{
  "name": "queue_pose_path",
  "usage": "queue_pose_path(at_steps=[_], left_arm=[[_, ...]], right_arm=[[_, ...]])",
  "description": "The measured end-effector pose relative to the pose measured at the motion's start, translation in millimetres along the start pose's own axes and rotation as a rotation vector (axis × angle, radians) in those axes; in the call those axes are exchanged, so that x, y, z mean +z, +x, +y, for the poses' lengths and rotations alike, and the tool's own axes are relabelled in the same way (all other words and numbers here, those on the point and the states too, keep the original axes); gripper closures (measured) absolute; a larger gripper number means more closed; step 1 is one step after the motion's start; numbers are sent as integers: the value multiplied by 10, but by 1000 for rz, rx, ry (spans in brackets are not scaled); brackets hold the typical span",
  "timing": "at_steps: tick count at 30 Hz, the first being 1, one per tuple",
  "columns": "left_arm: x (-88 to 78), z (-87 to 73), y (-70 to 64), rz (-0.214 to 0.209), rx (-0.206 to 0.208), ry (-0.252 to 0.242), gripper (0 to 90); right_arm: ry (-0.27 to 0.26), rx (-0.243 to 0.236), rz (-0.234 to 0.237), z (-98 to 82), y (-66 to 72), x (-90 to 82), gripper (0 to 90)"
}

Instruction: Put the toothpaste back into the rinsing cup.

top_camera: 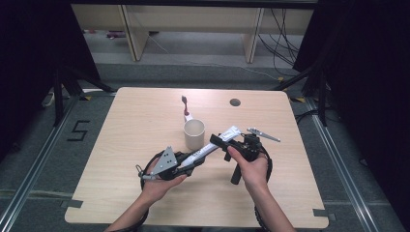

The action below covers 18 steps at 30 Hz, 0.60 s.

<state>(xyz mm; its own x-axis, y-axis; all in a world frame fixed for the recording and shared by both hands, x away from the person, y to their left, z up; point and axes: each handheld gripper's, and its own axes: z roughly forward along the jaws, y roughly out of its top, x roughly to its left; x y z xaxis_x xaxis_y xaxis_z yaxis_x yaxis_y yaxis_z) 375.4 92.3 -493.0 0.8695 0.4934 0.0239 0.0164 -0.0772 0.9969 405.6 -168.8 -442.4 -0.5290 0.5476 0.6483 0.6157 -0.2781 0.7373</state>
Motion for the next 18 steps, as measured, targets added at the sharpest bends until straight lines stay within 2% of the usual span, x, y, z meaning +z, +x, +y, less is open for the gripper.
queue_pose_path(at_steps=[2, 6, 7, 9, 10, 12, 13, 15, 17, 18], left_arm=[[14, -11, -8, 4, 6, 16, 693], [43, -28, -25, 13, 22, 54, 686], [50, -33, -28, 16, 28, 65, 679], [77, -46, -36, 18, 31, 73, 674], [82, -46, -41, 20, 32, 85, 667], [109, -43, -50, 18, 37, 89, 649], [105, -26, -52, 21, 35, 103, 626], [106, 7, -53, 24, 41, 112, 553], [95, 31, -45, 26, 48, 126, 498], [86, 35, -37, 25, 47, 136, 477]], right_arm=[[-14, -1, 24, 10, -15, -15, 606], [-20, -2, 35, 10, 10, -19, 664], [-13, -24, 44, 13, 31, -17, 697], [-3, -7, 42, 11, 67, -21, 715], [1, -25, 54, 16, 77, -22, 725], [8, -95, 43, 26, 101, -14, 739], [8, -115, 31, 30, 126, -10, 746], [18, -187, 5, 37, 163, -14, 753], [21, -212, -2, 50, 180, -24, 755], [27, -208, 1, 56, 183, -33, 757]])
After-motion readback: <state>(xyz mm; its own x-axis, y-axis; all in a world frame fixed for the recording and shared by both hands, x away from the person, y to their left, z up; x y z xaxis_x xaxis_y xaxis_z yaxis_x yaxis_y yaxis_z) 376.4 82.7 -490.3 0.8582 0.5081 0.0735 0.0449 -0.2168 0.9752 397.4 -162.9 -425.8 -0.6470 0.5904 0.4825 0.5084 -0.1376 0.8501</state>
